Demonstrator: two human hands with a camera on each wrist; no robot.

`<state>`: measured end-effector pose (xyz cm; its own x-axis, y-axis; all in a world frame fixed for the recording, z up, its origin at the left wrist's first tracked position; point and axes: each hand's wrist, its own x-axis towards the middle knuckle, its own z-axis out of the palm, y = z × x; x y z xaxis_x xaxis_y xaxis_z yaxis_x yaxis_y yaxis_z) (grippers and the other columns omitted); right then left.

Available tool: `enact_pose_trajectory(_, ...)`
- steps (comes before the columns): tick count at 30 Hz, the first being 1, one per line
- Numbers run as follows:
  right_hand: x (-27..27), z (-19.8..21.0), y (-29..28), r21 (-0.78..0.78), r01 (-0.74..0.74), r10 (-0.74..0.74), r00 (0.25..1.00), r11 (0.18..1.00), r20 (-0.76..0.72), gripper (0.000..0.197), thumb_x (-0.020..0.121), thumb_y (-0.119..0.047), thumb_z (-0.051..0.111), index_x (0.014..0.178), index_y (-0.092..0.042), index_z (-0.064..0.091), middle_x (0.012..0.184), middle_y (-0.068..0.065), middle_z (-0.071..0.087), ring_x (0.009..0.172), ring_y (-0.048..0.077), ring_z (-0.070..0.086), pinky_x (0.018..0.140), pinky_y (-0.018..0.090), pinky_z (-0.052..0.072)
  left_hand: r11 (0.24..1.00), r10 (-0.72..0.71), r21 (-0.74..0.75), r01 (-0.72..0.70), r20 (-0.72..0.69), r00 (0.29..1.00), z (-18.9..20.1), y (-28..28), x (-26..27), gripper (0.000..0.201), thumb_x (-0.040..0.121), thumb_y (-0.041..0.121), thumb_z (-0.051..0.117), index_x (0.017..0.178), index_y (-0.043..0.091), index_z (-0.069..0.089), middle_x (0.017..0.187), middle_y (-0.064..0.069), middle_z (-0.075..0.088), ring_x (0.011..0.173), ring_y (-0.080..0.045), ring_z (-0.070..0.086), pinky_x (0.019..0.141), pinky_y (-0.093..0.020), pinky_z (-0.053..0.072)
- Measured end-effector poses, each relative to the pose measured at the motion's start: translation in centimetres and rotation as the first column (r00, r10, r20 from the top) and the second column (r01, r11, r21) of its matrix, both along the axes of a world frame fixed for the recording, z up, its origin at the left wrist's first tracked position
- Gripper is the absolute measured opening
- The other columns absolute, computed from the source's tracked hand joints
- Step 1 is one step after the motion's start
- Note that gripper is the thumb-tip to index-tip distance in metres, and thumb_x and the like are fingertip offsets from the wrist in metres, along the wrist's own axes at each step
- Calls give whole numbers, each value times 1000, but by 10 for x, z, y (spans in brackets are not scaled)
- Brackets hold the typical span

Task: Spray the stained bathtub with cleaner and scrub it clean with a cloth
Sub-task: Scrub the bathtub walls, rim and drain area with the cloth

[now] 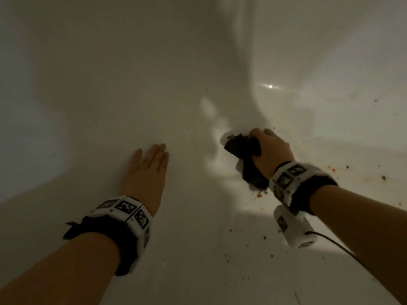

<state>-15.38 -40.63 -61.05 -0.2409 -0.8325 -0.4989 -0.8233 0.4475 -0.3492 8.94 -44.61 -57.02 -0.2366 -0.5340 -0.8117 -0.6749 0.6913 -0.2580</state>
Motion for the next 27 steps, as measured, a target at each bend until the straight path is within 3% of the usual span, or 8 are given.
enact_pose_trajectory(3,-8,30,-49,-245,-41,12,993,969,-117,45,88,-24,55,130,-25,41,125,-1,49,100,27,56,78,34,42,981,136,143,-129,-40,990,-15,8,-17,77,98,33,38,148,8,-17,154,-9,-26,145,-23,-17,118,-41,-7)
enact_pose_trajectory(6,-12,47,-118,-375,-301,148,911,877,-385,61,87,-10,53,142,-21,30,147,10,31,122,35,42,84,46,44,964,224,152,-217,-26,974,-22,16,-26,79,97,31,40,148,7,-15,153,-10,-28,144,-24,-19,119,-43,-5)
enact_pose_trajectory(10,3,31,-173,-103,-550,475,789,829,-389,62,91,-12,53,145,-20,26,153,17,15,128,43,34,101,50,35,972,200,125,-199,0,980,-24,18,-26,78,98,28,40,147,7,-17,152,-11,-29,143,-26,-21,118,-47,-4)
enact_pose_trajectory(16,41,5,-138,104,-656,662,722,747,-201,54,94,-31,43,145,-28,24,153,8,17,132,35,31,105,48,33,966,232,117,-231,8,973,-29,21,-34,76,99,27,38,147,4,-16,152,-14,-29,143,-28,-21,119,-46,-3)
enact_pose_trajectory(21,53,-6,-43,84,-920,916,366,383,-165,47,81,-32,67,126,-30,53,142,4,41,117,33,49,84,45,45,965,206,161,-207,25,978,-27,15,-28,83,96,33,43,147,9,-18,152,-9,-30,143,-24,-22,118,-44,-5)
enact_pose_trajectory(23,41,-8,-15,241,-953,981,194,183,20,46,90,-27,57,134,-27,45,149,2,28,126,32,39,92,44,41,964,198,178,-196,4,980,-25,13,-25,88,94,36,46,148,11,-19,152,-8,-31,143,-22,-22,118,-42,-6)
enact_pose_trajectory(25,21,-3,-5,330,-923,960,251,198,125,44,94,-22,48,138,-21,40,147,6,29,127,31,37,95,41,40,963,198,187,-193,-8,980,-25,12,-25,91,93,41,48,148,12,-19,152,-8,-31,143,-22,-22,118,-40,-6)
enact_pose_trajectory(27,4,7,-20,136,-897,906,424,420,-6,40,93,-23,49,133,-20,46,137,9,44,117,31,48,92,38,43,964,195,185,-192,1,981,-24,11,-23,93,92,44,48,148,13,-19,152,-7,-31,144,-21,-21,118,-40,-5)
